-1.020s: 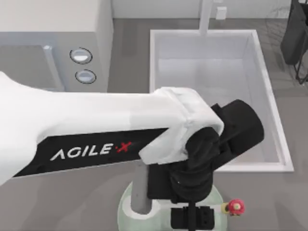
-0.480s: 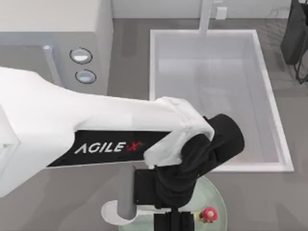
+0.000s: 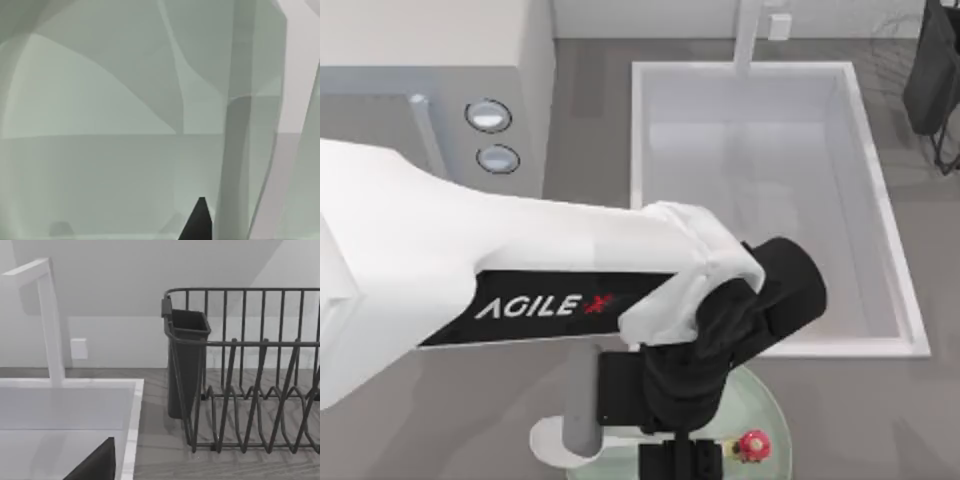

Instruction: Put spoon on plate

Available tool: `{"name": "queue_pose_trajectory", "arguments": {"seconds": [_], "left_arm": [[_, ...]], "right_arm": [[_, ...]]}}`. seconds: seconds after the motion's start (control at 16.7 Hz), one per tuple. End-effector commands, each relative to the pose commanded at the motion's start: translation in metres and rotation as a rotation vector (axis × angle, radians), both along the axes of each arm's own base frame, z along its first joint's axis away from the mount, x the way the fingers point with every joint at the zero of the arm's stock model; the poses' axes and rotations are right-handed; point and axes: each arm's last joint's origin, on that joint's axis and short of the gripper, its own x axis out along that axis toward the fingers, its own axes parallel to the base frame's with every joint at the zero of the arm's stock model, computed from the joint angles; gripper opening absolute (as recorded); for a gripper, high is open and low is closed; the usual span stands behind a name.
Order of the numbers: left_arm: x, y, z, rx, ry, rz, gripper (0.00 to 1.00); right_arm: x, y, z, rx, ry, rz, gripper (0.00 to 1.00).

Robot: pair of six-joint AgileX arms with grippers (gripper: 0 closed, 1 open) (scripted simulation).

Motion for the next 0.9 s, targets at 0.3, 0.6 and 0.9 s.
{"name": "queue_pose_trajectory", "arguments": {"seconds": [0.3,0.6,0.9], "left_arm": [[0.0,0.0,0.0,0.0,0.0,0.0,0.68],[0.0,0.0,0.0,0.0,0.0,0.0,1.0],[0.0,0.0,0.0,0.0,0.0,0.0,1.0]], "right_arm": [[0.0,0.0,0.0,0.0,0.0,0.0,1.0],[0.0,0.0,0.0,0.0,0.0,0.0,1.0],[0.0,0.0,0.0,0.0,0.0,0.0,1.0]]}}
